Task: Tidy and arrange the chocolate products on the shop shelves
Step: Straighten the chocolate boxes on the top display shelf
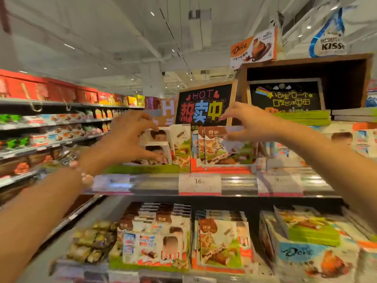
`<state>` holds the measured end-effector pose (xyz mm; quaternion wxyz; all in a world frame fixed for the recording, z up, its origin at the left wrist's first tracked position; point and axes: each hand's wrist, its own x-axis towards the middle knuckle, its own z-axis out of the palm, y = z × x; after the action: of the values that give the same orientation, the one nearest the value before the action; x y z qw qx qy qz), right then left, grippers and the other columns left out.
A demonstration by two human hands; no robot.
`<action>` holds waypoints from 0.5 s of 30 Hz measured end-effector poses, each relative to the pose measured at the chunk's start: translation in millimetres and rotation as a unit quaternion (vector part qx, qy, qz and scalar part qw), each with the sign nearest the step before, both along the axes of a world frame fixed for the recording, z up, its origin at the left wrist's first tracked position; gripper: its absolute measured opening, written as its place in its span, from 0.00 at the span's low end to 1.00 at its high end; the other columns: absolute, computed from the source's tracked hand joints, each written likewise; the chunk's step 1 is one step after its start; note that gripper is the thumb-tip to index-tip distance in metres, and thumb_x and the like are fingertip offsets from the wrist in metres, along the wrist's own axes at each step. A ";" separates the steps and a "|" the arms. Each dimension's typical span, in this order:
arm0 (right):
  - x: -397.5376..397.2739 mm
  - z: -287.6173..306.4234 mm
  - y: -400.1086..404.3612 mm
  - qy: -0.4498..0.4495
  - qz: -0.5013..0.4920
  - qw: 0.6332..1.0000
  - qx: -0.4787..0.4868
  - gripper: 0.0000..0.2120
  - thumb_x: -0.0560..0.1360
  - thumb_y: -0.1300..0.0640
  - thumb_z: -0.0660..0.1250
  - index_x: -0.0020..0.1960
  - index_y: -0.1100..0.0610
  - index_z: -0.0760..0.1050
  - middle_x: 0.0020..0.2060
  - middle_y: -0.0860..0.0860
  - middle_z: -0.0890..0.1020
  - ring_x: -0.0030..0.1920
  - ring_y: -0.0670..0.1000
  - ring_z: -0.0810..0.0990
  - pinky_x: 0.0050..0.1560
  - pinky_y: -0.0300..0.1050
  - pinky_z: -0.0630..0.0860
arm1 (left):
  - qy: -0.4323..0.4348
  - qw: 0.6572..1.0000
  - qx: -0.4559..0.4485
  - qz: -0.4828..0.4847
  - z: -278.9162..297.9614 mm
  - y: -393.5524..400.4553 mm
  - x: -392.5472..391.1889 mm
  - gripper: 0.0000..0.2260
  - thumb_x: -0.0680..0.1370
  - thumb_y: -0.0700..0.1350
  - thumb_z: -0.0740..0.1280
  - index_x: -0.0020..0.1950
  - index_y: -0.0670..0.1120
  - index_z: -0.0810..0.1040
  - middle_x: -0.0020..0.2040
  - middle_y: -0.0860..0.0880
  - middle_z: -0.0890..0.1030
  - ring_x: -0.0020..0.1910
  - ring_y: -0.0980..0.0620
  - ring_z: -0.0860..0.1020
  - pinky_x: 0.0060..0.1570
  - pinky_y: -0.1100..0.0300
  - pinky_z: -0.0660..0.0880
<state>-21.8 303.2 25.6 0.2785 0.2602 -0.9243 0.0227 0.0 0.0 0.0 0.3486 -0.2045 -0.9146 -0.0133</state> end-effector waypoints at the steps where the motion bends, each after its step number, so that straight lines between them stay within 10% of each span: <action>1: -4.8 1.7 0.0 -0.030 -0.009 1.000 0.002 0.28 0.72 0.43 0.68 0.68 0.53 0.69 0.63 0.52 0.71 0.62 0.52 0.71 0.59 0.47 0.70 | -0.016 1.000 0.003 -0.002 1.0 -1.6 -4.5 0.28 0.61 0.59 0.77 0.59 0.51 0.78 0.65 0.47 0.71 0.64 0.46 0.66 0.63 0.44 0.65; 7: -20.9 2.8 1.7 -0.127 0.043 0.989 -0.065 0.21 0.66 0.43 0.73 0.54 0.52 0.75 0.49 0.47 0.79 0.47 0.47 0.78 0.44 0.43 0.78 | -0.112 0.988 0.083 -0.064 -0.6 -16.2 -22.8 0.15 0.64 0.51 0.78 0.46 0.58 0.77 0.57 0.53 0.76 0.52 0.55 0.73 0.47 0.66 0.69; 15: -11.7 12.2 -7.4 -0.168 0.089 0.974 -0.127 0.21 0.57 0.44 0.75 0.47 0.49 0.76 0.42 0.45 0.82 0.43 0.43 0.81 0.44 0.40 0.80 | -0.094 0.989 0.067 -0.096 -3.5 -17.7 -24.8 0.07 0.66 0.48 0.77 0.35 0.57 0.79 0.57 0.52 0.76 0.50 0.52 0.75 0.47 0.57 0.73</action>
<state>-33.5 295.8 37.9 0.1469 0.2967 -0.9205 0.2077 -24.8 -17.7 -3.5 0.2707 -0.2656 -0.9165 -0.1274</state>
